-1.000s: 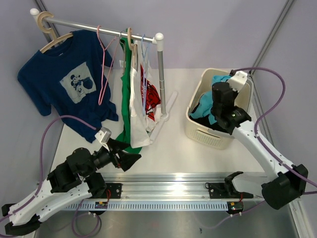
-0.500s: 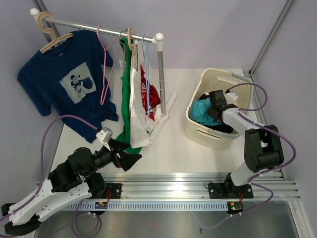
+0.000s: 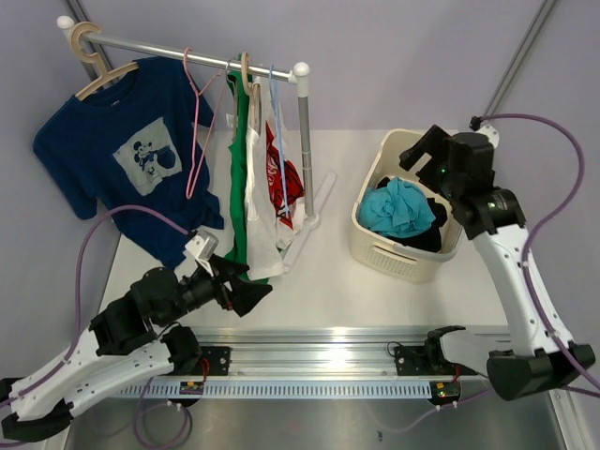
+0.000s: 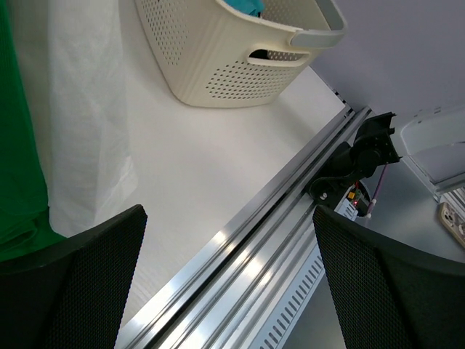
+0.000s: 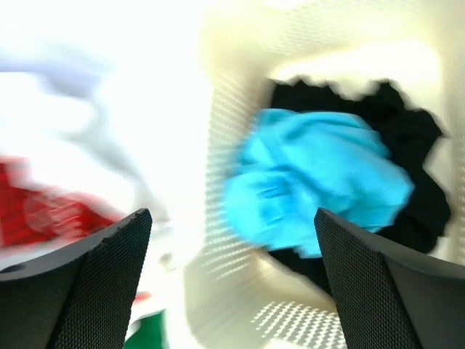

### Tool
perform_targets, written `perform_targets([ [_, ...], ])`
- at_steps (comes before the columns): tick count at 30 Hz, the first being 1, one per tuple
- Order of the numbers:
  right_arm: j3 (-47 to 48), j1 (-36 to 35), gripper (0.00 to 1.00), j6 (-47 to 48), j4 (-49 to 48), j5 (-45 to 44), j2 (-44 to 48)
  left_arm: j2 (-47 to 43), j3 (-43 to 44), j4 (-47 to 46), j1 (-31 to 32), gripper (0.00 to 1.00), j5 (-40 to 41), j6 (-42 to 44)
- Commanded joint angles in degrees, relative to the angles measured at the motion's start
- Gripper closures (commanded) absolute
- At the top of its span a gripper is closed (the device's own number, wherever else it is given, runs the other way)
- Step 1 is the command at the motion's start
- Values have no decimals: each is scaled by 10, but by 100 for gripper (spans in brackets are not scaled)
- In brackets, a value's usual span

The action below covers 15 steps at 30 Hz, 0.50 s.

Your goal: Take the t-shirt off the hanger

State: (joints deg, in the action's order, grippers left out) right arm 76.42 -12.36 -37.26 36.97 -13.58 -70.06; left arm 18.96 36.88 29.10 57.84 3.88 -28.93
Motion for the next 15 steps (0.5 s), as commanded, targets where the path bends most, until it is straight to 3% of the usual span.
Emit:
perform_targets([
  [1,55,-3,1,16,65,122,48,39,68,-29,3,1,10,13],
  [4,58,-16,0,38,49,197,82,77,103,-29,2,1,21,27],
  [7,41,-112,0,79,42,133,123,99,127,-31,3,1,39,33],
  [8,34,-175,1,91,39,106,133,112,131,-29,3,1,46,40],
  [11,-38,-280,1,100,7,47,185,122,139,-32,3,1,46,46],
  [15,-135,-355,0,126,-47,45,276,110,131,-55,3,1,4,57],
])
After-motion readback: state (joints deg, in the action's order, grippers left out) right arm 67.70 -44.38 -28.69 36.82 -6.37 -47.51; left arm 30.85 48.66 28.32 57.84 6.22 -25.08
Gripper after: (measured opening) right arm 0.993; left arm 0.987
